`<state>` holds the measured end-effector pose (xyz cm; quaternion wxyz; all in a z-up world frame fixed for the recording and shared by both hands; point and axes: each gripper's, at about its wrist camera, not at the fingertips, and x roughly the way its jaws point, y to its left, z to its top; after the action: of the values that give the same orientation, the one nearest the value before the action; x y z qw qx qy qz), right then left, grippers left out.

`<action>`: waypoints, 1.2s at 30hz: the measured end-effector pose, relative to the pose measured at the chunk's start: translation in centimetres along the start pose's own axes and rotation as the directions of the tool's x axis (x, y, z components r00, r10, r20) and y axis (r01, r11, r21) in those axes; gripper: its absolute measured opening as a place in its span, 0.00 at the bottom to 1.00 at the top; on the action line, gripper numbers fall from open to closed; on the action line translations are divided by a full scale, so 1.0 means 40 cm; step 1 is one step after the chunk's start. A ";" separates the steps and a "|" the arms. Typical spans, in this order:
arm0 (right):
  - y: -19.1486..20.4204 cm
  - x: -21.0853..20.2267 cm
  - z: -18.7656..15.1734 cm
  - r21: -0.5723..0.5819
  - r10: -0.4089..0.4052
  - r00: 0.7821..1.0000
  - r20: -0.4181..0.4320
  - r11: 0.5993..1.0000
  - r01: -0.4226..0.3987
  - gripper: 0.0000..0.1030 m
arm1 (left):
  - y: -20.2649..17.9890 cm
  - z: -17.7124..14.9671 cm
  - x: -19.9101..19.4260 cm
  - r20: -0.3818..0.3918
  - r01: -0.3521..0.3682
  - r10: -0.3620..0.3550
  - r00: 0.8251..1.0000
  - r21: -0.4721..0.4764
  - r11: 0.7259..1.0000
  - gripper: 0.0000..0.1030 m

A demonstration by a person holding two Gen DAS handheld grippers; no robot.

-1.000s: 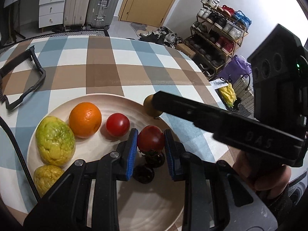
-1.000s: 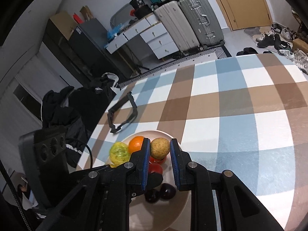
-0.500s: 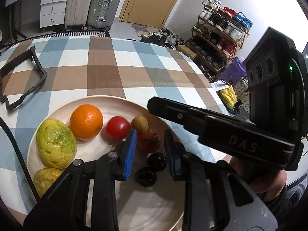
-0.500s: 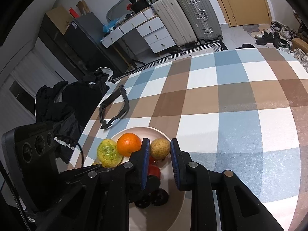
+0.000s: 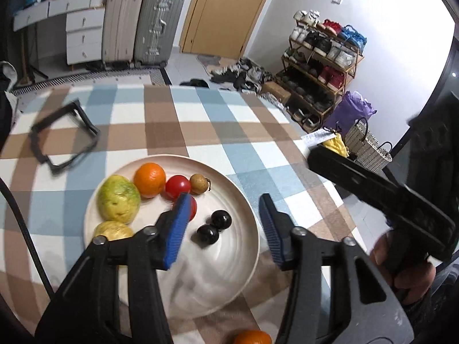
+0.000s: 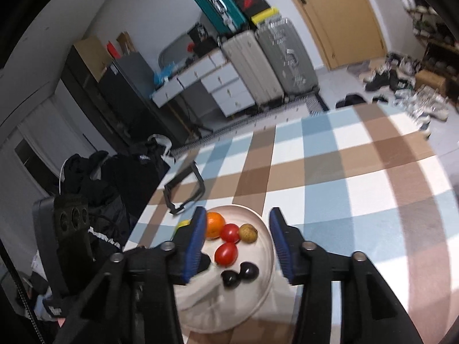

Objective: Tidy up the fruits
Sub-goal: 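Withdraw both tools back toward the orange and small yellow fruit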

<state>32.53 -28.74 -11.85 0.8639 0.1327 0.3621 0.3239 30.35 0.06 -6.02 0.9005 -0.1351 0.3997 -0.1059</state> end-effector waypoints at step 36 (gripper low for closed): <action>0.220 -0.255 -0.432 -0.188 -0.111 0.990 0.086 0.974 0.126 0.98 | 0.064 -0.384 -0.311 0.088 -0.209 0.208 0.974 0.000 0.978 0.99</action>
<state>10.77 -28.89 -14.40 0.9034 0.0383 0.3036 0.3002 10.88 3.76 -8.13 0.9239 -0.0926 0.3712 -0.0068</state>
